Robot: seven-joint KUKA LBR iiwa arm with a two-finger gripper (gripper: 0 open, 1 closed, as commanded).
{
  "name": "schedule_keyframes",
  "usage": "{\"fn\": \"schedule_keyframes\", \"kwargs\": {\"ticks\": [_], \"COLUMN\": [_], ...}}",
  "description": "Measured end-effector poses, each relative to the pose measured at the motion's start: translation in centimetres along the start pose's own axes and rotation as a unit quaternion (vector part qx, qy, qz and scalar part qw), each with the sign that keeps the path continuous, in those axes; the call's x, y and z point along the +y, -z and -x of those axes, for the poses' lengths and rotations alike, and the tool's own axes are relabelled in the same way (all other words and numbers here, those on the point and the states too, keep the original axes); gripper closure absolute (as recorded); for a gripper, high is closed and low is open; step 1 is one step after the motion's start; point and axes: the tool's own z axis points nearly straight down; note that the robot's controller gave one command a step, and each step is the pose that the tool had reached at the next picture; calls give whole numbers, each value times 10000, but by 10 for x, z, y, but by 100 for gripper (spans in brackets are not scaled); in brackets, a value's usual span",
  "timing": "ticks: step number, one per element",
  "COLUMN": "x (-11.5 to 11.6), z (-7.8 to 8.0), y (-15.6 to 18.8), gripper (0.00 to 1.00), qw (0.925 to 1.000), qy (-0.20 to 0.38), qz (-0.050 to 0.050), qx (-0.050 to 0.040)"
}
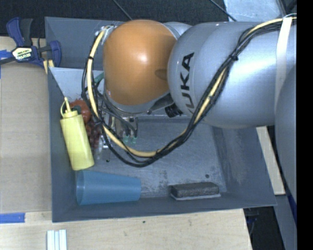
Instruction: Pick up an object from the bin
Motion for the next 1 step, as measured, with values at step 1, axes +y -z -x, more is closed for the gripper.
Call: {"fn": "schedule_keyframes", "kwargs": {"ticks": [1], "x": [-2], "z": [2], "y": [5], "gripper": [0], "qw": [10000], "qy": [-27], "qz": [15], "qx": [-37]}}
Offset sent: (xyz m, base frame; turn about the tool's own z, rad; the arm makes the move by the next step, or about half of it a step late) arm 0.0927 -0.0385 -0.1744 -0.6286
